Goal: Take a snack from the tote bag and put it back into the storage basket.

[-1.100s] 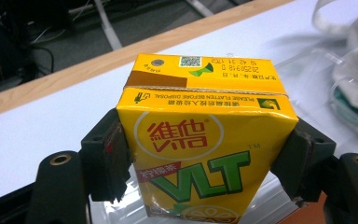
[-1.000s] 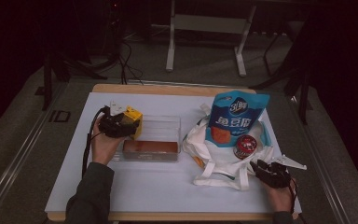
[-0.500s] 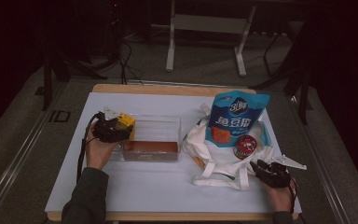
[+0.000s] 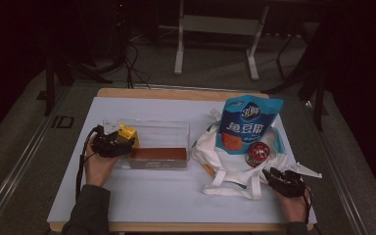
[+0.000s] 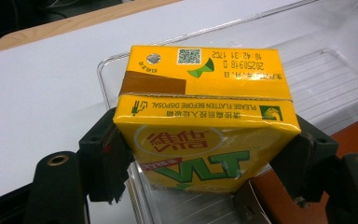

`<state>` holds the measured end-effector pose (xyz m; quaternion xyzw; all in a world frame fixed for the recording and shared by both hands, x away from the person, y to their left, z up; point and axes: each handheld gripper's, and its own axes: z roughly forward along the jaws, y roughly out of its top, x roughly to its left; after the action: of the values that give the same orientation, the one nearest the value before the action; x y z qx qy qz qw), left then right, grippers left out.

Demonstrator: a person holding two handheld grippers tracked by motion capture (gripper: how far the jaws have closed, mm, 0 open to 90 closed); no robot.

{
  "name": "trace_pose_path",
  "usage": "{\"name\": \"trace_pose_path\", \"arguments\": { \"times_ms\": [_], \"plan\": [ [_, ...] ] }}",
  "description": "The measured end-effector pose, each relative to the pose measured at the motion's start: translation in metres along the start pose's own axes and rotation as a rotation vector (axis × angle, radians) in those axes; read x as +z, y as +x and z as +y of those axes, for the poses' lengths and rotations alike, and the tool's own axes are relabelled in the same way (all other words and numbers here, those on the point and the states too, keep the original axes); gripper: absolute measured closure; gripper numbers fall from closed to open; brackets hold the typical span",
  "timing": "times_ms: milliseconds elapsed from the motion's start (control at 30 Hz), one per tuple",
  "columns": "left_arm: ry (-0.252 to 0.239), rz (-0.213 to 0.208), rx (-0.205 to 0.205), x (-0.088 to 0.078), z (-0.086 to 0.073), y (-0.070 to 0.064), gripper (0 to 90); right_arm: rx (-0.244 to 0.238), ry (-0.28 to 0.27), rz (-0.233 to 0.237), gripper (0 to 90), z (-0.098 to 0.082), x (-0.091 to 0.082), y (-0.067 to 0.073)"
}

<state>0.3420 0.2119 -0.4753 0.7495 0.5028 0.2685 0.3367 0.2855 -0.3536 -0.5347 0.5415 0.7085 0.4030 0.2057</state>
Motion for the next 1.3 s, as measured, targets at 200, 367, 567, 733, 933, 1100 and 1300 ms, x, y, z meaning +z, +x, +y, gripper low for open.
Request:
{"name": "trace_pose_path", "arguments": {
  "times_ms": [200, 367, 567, 733, 933, 1100, 1300],
  "plan": [
    [0.012, 0.012, 0.007, -0.005, -0.001, -0.002, 26.3, 0.0, 0.0, 0.001, 58.4, 0.0, 0.0, 0.0],
    [-0.01, -0.003, 0.003, -0.017, -0.005, 0.0, 25.8, 0.0, 0.0, 0.0, 58.3, 0.0, 0.0, 0.0],
    [-0.025, -0.004, 0.004, -0.03, -0.007, 0.001, 28.7, 0.0, 0.0, -0.001, 58.4, 0.0, 0.0, 0.0],
    [-0.042, -0.011, 0.005, -0.026, -0.007, 0.004, 25.4, 0.0, 0.0, 0.0, 58.3, 0.0, 0.0, 0.0],
    [-0.015, 0.011, 0.031, -0.02, -0.006, -0.002, 25.8, 0.001, 0.0, 0.001, 58.3, 0.0, 0.0, 0.0],
    [-0.018, 0.004, 0.05, -0.027, -0.008, -0.007, 31.7, 0.0, 0.001, 0.001, 58.3, 0.0, 0.0, 0.0],
    [-0.015, -0.006, 0.041, -0.03, -0.012, -0.004, 32.4, 0.0, 0.0, 0.0, 58.3, 0.0, 0.0, 0.0]
  ]
}}
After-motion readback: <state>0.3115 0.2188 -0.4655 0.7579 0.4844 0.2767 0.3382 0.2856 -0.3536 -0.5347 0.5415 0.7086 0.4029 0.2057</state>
